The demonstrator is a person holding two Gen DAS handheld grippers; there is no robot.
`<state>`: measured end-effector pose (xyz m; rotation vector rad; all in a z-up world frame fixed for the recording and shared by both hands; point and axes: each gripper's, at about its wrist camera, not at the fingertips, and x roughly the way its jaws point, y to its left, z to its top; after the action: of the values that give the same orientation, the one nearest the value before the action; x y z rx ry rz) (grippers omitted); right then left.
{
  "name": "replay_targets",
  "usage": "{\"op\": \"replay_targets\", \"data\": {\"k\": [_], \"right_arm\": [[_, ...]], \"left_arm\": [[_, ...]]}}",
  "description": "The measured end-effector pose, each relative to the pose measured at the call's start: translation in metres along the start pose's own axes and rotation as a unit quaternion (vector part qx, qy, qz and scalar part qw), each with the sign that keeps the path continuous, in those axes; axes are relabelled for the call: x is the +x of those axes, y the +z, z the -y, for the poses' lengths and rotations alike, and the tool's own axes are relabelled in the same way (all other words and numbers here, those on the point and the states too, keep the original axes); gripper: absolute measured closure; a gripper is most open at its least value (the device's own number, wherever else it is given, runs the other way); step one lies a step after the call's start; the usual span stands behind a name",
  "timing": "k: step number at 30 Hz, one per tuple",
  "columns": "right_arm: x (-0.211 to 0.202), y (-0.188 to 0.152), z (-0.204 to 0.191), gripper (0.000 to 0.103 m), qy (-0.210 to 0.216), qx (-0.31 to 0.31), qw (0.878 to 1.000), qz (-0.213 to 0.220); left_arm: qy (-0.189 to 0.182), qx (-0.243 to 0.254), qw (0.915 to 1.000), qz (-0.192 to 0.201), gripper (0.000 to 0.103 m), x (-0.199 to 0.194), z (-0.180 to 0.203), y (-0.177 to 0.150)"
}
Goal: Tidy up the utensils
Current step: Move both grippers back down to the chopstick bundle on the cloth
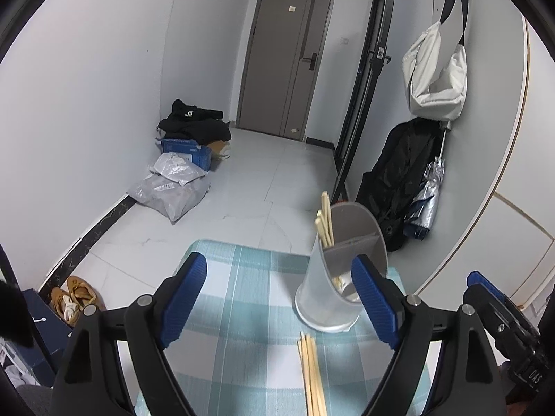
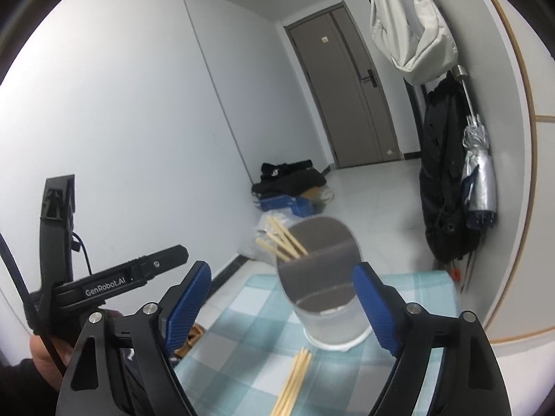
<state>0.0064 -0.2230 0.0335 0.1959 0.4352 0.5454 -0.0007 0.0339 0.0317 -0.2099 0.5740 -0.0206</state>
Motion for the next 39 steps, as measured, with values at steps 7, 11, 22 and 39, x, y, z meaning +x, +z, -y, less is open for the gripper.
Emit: {"op": "replay_targets", "data": {"k": [7, 11, 22, 39], "right_arm": [[0.007, -0.024, -0.003, 0.014, -0.044, -0.012, 0.998, -0.031], [0.018, -0.038, -0.008, 0.014, -0.071, -0.046, 0.995, -0.057], [0.056, -0.074, 0.001, 0.014, -0.087, -0.026, 0.986, -0.138], [0.099, -0.126, 0.010, 0.015, -0.114, -0.009, 0.963, -0.243]], "left_arm": [[0.019, 0.013, 0.9997, 0.003, 0.020, 0.003, 0.000, -0.020], [0.024, 0.016, 0.9995, 0.010, 0.018, 0.008, -0.008, -0.030], [0.044, -0.006, 0.9982, -0.039, 0.016, 0.037, -0.034, -0.050], [0.052, -0.051, 0.9907, -0.115, 0.016, 0.056, -0.047, -0.066]]}}
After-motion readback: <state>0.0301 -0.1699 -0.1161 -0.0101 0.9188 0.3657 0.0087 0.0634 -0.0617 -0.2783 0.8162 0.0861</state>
